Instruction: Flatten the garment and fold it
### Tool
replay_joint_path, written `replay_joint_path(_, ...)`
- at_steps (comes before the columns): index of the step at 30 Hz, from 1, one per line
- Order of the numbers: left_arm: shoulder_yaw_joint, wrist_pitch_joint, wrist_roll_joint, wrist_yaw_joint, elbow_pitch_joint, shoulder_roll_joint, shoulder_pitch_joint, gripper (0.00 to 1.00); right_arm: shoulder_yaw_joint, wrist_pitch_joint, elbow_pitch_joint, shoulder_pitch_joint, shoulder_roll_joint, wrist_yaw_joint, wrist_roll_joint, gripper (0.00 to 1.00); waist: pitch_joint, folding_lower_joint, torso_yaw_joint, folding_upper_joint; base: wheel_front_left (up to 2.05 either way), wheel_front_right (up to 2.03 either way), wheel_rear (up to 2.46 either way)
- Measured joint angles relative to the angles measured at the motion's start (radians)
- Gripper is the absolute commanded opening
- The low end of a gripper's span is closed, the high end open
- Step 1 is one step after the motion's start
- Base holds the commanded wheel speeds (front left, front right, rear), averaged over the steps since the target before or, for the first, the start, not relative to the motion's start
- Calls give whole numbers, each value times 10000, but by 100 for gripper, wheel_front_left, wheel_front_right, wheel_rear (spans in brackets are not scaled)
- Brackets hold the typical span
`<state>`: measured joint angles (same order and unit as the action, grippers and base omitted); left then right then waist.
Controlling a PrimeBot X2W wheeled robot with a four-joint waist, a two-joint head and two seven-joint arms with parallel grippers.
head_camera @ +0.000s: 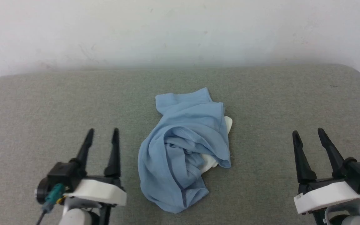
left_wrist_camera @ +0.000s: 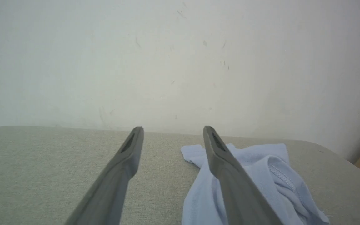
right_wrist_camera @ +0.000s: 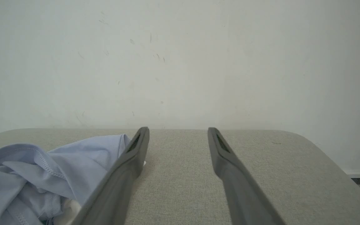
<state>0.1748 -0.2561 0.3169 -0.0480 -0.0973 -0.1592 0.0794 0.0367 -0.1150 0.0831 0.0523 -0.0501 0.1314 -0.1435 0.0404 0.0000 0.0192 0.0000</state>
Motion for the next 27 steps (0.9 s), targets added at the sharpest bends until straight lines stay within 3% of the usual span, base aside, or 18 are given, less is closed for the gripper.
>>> replay_joint_path(6, -650, -12, -2, 82, 625, -309, -386, 100, -90, 234, -54, -4, 0, 0, 136, 100, 102, 0, 288, 0, 0, 0, 0)
replay_joint_path(11, -796, -10, -15, 211, 777, -357, -561, 100, -522, 1114, -431, -237, -4, 0, 337, 100, 229, 0, 593, 0, 0, 0, 0)
replay_joint_path(20, -734, -10, -19, 387, 734, 75, -570, 100, -2824, 3789, -1682, -1925, -127, 0, 364, 100, 441, 1, 1149, 0, 0, 0, 0)
replay_joint_path(26, -813, -10, -100, 558, 612, 270, -518, 100, -3557, 4748, -2853, -2882, -449, 0, 50, 100, 529, 1, 1350, 0, 0, 0, 0)
replay_joint_path(27, -828, -10, -117, 575, 583, 288, -514, 100, -3582, 4746, -3122, -3062, -481, 0, 67, 73, 546, 1, 1353, 0, 0, 0, 0)
